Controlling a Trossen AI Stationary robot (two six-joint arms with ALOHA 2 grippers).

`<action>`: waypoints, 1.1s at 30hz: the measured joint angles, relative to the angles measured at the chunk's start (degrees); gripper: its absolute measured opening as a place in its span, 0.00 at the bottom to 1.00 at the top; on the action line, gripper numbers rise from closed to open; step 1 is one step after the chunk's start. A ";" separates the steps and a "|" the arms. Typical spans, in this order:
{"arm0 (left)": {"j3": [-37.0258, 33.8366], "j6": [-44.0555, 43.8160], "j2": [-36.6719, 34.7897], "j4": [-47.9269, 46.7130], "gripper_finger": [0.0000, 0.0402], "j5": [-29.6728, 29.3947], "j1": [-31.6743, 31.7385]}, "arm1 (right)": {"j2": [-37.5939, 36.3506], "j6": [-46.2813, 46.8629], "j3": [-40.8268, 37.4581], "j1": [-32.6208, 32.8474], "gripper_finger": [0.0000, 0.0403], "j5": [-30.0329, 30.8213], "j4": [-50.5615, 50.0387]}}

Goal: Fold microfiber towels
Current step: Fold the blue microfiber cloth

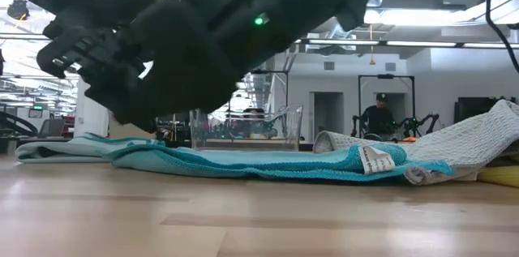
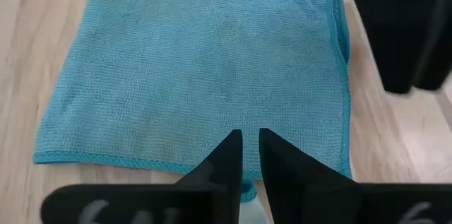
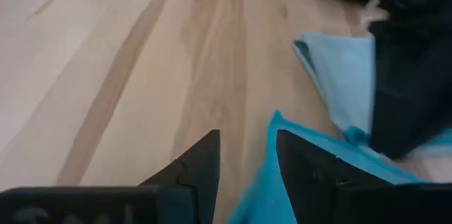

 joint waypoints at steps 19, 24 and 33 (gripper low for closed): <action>0.14 6.61 9.98 6.58 0.00 -1.38 -0.70 | 3.12 -1.17 2.80 -1.01 0.39 2.54 -3.00; 0.39 5.37 12.09 8.14 0.00 -1.25 -0.68 | 3.02 -1.14 2.88 -1.09 0.38 2.95 -3.35; 0.35 4.37 12.14 8.13 0.00 -1.24 -0.66 | 3.01 -1.46 2.88 -2.47 0.36 2.86 -1.46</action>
